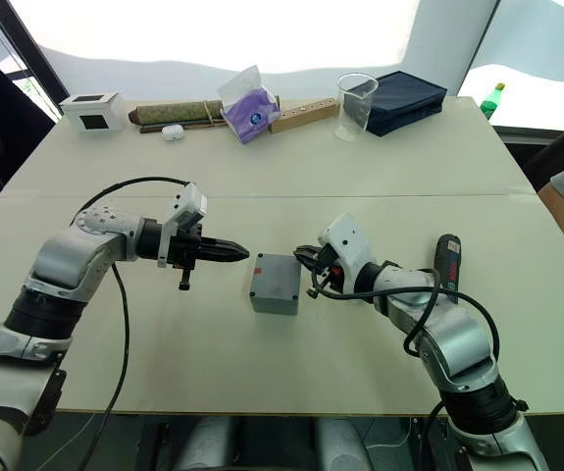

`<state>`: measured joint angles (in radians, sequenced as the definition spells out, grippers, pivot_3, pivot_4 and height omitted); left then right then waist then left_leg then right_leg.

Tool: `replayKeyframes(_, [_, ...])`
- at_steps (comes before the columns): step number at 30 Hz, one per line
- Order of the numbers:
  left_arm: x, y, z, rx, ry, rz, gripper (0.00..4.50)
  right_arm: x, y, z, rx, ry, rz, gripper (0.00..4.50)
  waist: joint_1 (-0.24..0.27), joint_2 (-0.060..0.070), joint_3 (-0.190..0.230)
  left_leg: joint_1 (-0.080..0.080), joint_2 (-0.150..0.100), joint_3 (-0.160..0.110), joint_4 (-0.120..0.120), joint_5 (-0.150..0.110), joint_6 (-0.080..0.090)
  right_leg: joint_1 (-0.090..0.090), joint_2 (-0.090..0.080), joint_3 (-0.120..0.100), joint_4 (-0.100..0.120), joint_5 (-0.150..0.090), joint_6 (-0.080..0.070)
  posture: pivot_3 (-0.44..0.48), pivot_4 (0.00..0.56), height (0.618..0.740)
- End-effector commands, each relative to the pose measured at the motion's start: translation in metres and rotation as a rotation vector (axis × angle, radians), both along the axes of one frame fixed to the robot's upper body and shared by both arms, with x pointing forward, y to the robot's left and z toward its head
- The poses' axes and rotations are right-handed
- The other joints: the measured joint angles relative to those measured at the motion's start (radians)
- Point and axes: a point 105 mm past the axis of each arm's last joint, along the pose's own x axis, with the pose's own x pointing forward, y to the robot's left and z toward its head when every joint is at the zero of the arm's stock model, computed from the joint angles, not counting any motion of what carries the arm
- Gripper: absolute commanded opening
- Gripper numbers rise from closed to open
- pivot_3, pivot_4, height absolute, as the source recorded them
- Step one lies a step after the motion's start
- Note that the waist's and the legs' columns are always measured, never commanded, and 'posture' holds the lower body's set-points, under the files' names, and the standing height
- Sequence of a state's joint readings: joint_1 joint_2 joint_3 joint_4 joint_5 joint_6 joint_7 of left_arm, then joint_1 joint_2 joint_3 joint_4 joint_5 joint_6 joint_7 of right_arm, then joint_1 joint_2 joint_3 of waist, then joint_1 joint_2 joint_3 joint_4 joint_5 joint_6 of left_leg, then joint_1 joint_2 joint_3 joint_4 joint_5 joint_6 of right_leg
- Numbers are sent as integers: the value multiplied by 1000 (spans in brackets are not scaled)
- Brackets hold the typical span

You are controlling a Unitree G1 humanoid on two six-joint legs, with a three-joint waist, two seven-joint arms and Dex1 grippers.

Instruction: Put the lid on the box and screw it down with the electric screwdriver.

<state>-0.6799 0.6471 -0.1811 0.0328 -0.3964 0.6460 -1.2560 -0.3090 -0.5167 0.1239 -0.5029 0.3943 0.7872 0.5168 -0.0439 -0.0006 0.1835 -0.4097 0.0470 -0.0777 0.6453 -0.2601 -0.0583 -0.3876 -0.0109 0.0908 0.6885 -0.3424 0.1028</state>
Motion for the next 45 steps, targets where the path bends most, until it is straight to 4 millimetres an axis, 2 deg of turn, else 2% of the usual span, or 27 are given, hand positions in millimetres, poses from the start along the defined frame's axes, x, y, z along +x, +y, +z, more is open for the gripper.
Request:
replayKeyframes(1, [0, -2, 6, -2, -39, -9, 0, -3, 5, -1, 8, 10, 22, 59, 0, 0, 0, 0, 0, 0, 0, 0, 0, 0, 0, 0, 0, 0, 0, 0, 150, 737])
replayKeyframes(24, [0, -2, 2, -2, -32, -9, 0, -11, 13, 2, 4, 9, 66, 59, 0, 0, 0, 0, 0, 0, 0, 0, 0, 0, 0, 0, 0, 0, 0, 0, 150, 737])
replayKeyframes(34, [0, -3, 4, -10, -32, -10, 0, -8, 7, -6, -21, 23, 43, 59, 0, 0, 0, 0, 0, 0, 0, 0, 0, 0, 0, 0, 0, 0, 0, 0, 150, 737])
replayKeyframes(35, [0, -3, 4, -11, -32, -10, 0, -9, 7, -6, -22, 24, 43, 709, 0, 0, 0, 0, 0, 0, 0, 0, 0, 0, 0, 0, 0, 0, 0, 0, 150, 737])
replayKeyframes(37, [0, -4, 5, -19, -30, -10, 0, -9, 6, -5, -23, 22, 41, 1264, 0, 0, 0, 0, 0, 0, 0, 0, 0, 0, 0, 0, 0, 0, 0, 0, 150, 737])
replayKeyframes(43, [-1, -7, 8, -42, -26, -14, 0, -8, -1, 3, -26, 6, 22, 3642, 1, 0, 0, 0, 0, 0, 0, 0, 0, 0, 0, 0, 0, 0, 0, 0, 150, 737])
replayKeyframes(45, [-1, -11, 14, -67, -29, -26, 0, -9, -9, 14, 7, 5, -2, 3642, 1, 0, 0, 0, 0, 0, 0, 0, 0, 0, 0, 0, 0, 0, 0, 0, 150, 737])
